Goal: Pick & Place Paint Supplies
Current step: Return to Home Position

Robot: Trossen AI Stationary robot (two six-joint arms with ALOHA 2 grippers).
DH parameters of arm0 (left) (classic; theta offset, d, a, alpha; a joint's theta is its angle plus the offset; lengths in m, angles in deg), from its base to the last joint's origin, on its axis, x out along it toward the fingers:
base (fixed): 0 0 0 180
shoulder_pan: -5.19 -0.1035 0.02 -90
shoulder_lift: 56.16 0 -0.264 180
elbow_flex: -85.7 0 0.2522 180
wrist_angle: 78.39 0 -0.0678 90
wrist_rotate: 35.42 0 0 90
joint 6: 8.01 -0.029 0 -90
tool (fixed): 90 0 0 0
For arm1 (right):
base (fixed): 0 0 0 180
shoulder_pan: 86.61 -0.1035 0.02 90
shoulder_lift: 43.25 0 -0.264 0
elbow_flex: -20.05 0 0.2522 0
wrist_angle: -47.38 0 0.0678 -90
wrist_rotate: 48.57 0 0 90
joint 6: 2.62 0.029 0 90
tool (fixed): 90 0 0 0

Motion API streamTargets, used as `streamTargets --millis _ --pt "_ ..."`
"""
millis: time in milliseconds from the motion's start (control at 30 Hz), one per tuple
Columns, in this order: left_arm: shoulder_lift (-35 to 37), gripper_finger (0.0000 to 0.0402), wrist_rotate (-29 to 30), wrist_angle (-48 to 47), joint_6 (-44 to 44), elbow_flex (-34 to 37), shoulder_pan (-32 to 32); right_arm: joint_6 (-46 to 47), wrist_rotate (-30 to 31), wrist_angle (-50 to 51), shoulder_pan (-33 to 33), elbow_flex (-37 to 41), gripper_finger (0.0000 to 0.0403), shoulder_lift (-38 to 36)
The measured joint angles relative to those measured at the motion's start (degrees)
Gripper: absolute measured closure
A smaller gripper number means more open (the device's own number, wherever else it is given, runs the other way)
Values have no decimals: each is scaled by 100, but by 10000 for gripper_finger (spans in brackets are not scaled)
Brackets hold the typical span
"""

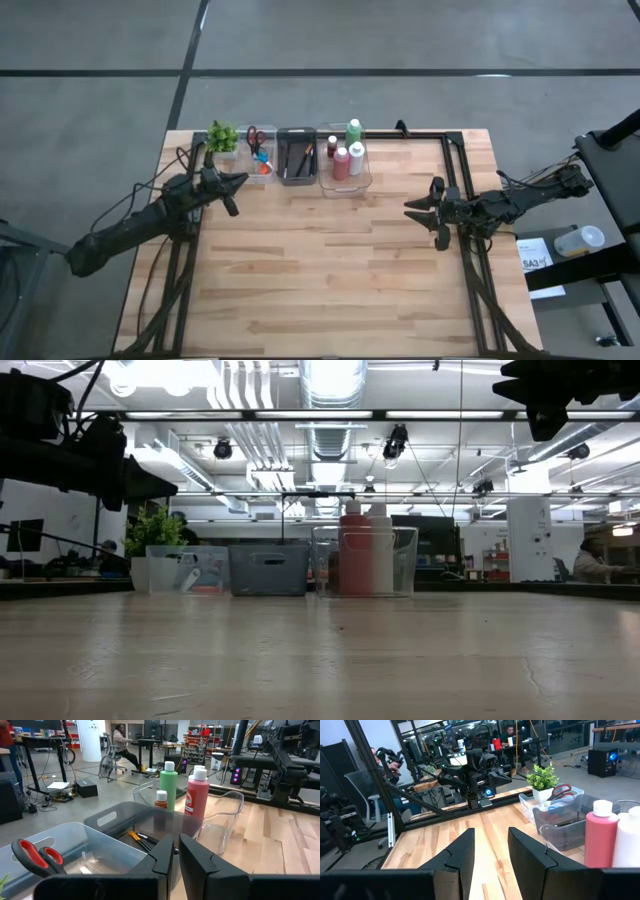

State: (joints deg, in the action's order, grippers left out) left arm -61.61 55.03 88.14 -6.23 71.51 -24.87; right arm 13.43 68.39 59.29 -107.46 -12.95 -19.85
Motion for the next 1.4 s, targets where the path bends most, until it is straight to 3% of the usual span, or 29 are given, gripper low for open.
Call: streamTargets --millis 1033,1400 --pt "0 362 2 -7 2 2 2 -488 17 -61 1 22 287 -13" --pt "0 362 2 -7 2 2 2 29 15 -520 1 981 287 -648"
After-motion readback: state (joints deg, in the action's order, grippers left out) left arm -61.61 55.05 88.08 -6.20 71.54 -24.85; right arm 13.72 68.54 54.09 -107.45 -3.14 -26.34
